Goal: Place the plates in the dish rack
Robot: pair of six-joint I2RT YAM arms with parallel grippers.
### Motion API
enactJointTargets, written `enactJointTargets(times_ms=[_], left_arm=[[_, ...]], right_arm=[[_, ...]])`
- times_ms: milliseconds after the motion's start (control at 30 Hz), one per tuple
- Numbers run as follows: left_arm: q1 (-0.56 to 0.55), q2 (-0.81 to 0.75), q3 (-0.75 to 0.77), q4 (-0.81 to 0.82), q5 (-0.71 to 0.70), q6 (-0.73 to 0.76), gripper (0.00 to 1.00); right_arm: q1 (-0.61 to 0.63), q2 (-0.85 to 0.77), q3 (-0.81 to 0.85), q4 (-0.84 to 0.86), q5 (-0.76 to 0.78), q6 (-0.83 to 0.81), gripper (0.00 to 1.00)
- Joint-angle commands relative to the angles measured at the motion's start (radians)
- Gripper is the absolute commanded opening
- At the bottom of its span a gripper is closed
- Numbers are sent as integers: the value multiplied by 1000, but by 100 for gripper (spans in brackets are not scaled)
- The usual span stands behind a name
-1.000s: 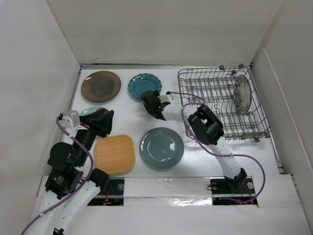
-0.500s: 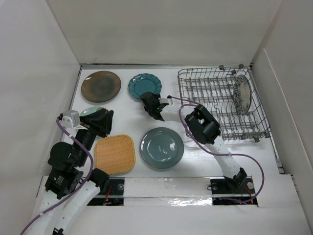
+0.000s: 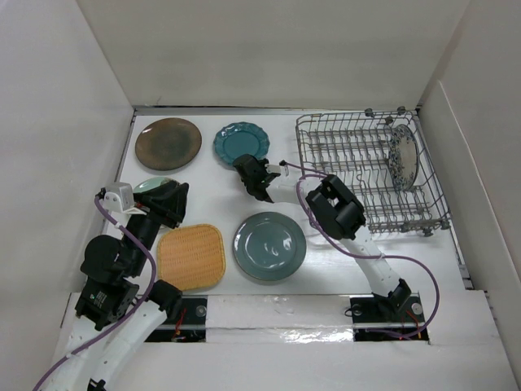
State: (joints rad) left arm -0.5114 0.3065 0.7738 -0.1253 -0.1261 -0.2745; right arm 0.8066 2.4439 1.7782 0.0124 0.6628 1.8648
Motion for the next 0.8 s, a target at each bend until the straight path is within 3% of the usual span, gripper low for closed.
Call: enactJointTargets(times_ms=[0, 300, 600, 767], left_arm=[[-7, 22, 22, 35, 3, 0, 35], [-7, 34, 18, 41, 22, 0, 34], [-7, 31, 12, 42, 16, 1, 34], [-7, 31, 7, 49, 28, 1, 34]], right_arm=[[5, 4, -7, 4, 93, -44, 22], [58, -45, -37, 83, 179, -180, 1], [91, -172, -187, 271, 270, -375, 0], [112, -227, -227, 384, 293, -571, 0]])
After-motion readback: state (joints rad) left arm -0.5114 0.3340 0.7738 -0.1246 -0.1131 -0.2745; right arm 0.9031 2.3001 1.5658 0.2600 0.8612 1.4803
